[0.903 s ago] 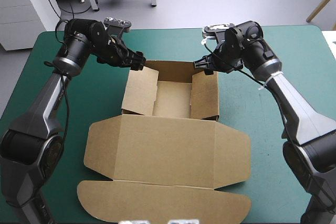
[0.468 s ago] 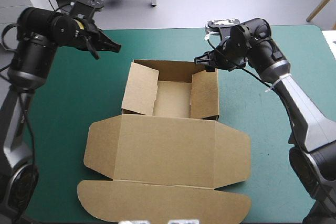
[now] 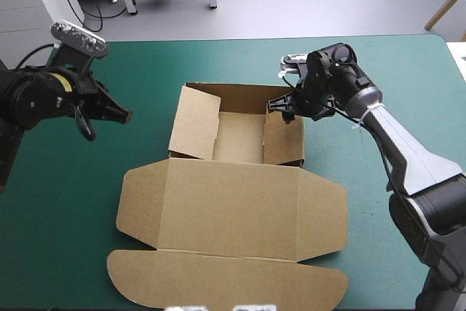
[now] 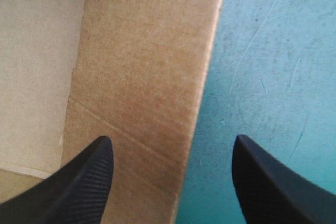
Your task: Fold the box
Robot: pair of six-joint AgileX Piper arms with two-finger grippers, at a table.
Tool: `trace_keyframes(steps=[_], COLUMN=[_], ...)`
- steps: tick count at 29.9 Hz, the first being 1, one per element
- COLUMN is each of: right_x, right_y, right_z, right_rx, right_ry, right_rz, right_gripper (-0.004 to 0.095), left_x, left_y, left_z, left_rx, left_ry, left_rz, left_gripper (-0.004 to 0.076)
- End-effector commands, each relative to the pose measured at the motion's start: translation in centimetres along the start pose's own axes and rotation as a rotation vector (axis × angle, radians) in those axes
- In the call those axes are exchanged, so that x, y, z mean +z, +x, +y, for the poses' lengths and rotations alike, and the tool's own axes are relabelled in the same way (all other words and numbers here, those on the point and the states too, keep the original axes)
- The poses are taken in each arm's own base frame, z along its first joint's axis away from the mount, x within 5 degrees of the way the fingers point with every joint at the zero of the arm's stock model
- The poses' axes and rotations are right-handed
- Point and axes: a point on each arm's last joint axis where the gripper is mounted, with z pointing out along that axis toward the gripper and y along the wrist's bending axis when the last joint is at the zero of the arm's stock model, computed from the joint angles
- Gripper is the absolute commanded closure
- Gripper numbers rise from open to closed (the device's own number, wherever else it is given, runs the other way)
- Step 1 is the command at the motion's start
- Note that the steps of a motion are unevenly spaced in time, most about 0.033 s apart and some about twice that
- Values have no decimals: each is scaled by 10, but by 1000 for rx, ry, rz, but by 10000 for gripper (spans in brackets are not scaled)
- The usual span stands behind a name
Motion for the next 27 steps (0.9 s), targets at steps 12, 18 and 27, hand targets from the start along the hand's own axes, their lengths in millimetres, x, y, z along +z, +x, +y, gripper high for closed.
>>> trace_keyframes(steps=[12, 18, 27], right_x=[21, 22, 22], right_y=[-7, -8, -9], right_z=[5, 5, 5], right_rx=[-4, -15, -50], right_ry=[-44, -42, -39], right_rz=[20, 12, 1], right_gripper=[468, 648, 927], left_x=[-17, -7, 8], left_y=[124, 179, 252], left_z=[-28, -44, -60], left_rx=[-1, -24, -110], left_ry=[68, 110, 110], left_rz=[46, 69, 111], left_gripper=[734, 734, 734])
